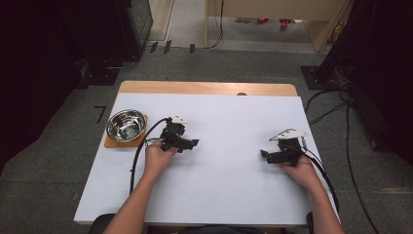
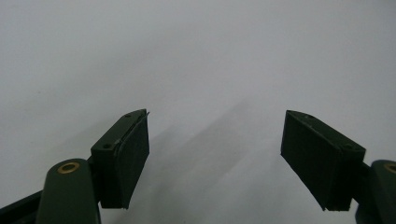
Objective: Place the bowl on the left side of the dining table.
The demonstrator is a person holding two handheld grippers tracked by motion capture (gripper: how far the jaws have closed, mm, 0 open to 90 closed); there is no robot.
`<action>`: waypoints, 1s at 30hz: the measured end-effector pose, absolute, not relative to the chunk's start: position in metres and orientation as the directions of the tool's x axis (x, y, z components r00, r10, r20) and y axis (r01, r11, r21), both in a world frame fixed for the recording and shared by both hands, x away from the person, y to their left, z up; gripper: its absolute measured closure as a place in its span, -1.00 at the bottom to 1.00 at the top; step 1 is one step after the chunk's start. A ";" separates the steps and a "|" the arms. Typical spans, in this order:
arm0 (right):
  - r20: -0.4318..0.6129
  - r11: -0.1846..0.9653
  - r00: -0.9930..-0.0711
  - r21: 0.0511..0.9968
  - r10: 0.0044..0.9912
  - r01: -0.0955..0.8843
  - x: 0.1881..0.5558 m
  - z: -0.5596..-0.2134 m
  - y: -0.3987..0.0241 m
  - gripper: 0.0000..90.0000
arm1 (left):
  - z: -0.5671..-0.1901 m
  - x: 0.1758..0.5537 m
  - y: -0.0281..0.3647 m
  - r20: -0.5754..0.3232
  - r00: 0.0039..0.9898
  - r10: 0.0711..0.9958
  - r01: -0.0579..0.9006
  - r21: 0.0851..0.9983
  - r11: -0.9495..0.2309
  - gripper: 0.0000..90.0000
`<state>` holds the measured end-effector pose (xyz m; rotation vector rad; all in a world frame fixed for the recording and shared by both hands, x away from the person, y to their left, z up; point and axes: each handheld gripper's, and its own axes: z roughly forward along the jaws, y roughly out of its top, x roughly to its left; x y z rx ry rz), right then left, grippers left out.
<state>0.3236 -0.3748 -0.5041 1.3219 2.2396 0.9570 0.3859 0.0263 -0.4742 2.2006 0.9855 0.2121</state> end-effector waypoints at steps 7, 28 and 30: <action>0.027 0.330 -0.493 0.712 0.869 0.620 0.324 -0.504 -0.375 -0.89 | -0.480 0.385 0.021 -0.089 0.723 0.685 0.562 0.652 -0.508 -0.46; 0.026 0.330 -0.493 0.712 0.870 0.620 0.324 -0.504 -0.375 -0.89 | -0.493 0.380 0.006 -0.014 0.753 0.657 0.499 0.662 -0.558 -0.79; 0.025 0.330 -0.493 0.712 0.870 0.620 0.324 -0.504 -0.375 -0.89 | -0.495 0.378 0.006 -0.004 0.762 0.648 0.485 0.667 -0.566 -0.86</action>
